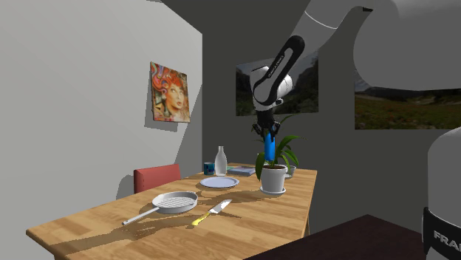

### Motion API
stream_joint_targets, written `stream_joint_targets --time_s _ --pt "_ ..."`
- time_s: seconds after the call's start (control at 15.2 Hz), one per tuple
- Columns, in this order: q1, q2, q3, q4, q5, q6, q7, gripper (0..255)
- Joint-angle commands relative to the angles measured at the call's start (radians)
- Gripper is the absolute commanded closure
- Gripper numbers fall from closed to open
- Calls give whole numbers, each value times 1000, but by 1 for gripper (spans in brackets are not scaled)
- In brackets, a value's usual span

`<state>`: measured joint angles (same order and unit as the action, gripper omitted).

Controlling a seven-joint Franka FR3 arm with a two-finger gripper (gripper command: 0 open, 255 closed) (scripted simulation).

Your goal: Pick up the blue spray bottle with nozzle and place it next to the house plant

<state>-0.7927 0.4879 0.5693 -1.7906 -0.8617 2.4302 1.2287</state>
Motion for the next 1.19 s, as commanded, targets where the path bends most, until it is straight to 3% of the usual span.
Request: stream_joint_targets --time_s 0.0,1.12 --pt "5 13 -10 -5 -18 15 16 255" --pt "77 156 -113 4 -185 120 169 255"
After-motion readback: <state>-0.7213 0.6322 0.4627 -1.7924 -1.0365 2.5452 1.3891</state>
